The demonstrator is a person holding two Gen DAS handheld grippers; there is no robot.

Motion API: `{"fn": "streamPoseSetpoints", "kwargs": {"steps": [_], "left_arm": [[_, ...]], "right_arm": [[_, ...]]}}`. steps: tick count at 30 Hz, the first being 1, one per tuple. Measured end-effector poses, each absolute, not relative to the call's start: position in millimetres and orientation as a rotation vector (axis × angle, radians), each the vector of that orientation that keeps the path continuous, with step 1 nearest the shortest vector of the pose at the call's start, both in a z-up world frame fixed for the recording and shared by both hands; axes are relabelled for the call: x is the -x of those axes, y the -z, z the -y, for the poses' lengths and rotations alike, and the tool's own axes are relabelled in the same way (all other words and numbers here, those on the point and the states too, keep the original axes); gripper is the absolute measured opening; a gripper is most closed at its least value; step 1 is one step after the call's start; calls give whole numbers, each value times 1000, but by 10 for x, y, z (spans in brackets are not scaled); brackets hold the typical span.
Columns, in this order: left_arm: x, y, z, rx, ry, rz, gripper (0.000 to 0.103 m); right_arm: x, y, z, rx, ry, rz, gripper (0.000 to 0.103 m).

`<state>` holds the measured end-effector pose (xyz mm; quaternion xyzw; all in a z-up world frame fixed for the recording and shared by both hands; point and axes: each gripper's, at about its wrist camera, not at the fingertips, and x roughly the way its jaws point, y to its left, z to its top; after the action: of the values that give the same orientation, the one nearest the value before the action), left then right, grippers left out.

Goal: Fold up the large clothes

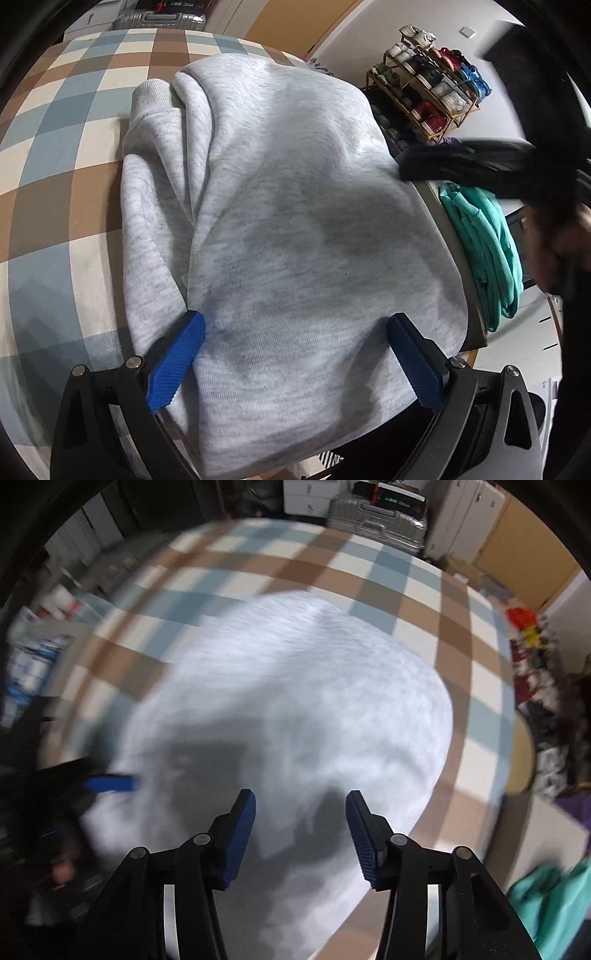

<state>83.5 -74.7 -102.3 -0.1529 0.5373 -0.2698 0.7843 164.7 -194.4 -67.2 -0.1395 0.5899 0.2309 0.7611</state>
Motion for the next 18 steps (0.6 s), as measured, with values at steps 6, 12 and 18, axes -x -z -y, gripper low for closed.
{"fn": "streamPoseSetpoints", "kwargs": {"steps": [6, 12, 18], "left_arm": [[-822, 1015, 750, 348, 571, -1158, 96], [-839, 1042, 694, 397, 574, -1165, 96], [-836, 1041, 716, 396, 560, -1166, 96]], "right_arm": [[-881, 570, 1932, 246, -637, -1275, 50], [-765, 1180, 1850, 218, -593, -1316, 52], [-731, 1305, 1699, 221, -541, -1267, 59]]}}
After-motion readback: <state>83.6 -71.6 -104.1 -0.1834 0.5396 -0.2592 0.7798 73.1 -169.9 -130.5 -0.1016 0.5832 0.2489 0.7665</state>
